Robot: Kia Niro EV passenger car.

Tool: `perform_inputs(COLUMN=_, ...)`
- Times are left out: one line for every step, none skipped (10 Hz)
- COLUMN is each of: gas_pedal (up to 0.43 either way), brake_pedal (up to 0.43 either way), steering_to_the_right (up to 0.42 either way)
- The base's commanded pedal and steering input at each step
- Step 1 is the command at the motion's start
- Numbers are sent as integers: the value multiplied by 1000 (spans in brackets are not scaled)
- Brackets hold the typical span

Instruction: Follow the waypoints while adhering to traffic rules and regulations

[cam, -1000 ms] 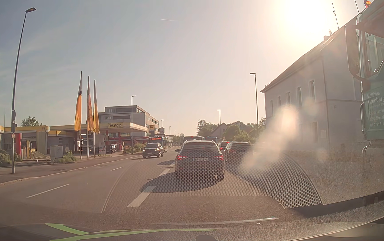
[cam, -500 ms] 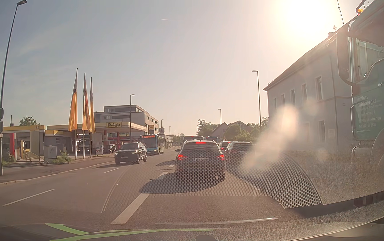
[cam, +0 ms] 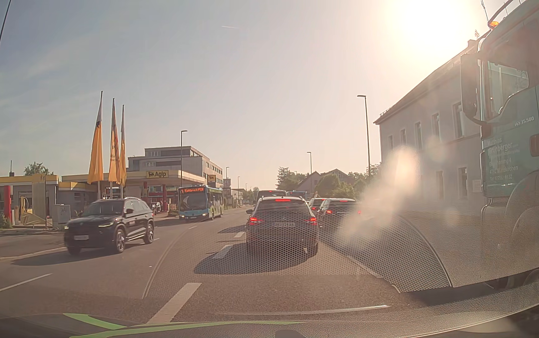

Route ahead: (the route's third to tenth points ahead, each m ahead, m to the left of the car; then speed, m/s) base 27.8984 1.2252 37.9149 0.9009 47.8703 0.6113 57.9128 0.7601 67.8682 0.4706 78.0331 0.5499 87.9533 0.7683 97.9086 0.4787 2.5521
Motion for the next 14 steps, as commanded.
perform_inputs(gas_pedal=0, brake_pedal=0, steering_to_the_right=-3)
perform_inputs(gas_pedal=0, brake_pedal=0, steering_to_the_right=-3)
perform_inputs(gas_pedal=0, brake_pedal=0, steering_to_the_right=-3)
perform_inputs(gas_pedal=0, brake_pedal=0, steering_to_the_right=-4)
perform_inputs(gas_pedal=0, brake_pedal=0, steering_to_the_right=-3)
perform_inputs(gas_pedal=0, brake_pedal=0, steering_to_the_right=-4)
perform_inputs(gas_pedal=0, brake_pedal=6, steering_to_the_right=-4)
perform_inputs(gas_pedal=0, brake_pedal=37, steering_to_the_right=-3)
perform_inputs(gas_pedal=0, brake_pedal=67, steering_to_the_right=-3)
perform_inputs(gas_pedal=0, brake_pedal=85, steering_to_the_right=-3)
perform_inputs(gas_pedal=0, brake_pedal=91, steering_to_the_right=-3)
perform_inputs(gas_pedal=0, brake_pedal=128, steering_to_the_right=-2)
perform_inputs(gas_pedal=0, brake_pedal=152, steering_to_the_right=-3)
perform_inputs(gas_pedal=0, brake_pedal=159, steering_to_the_right=-2)
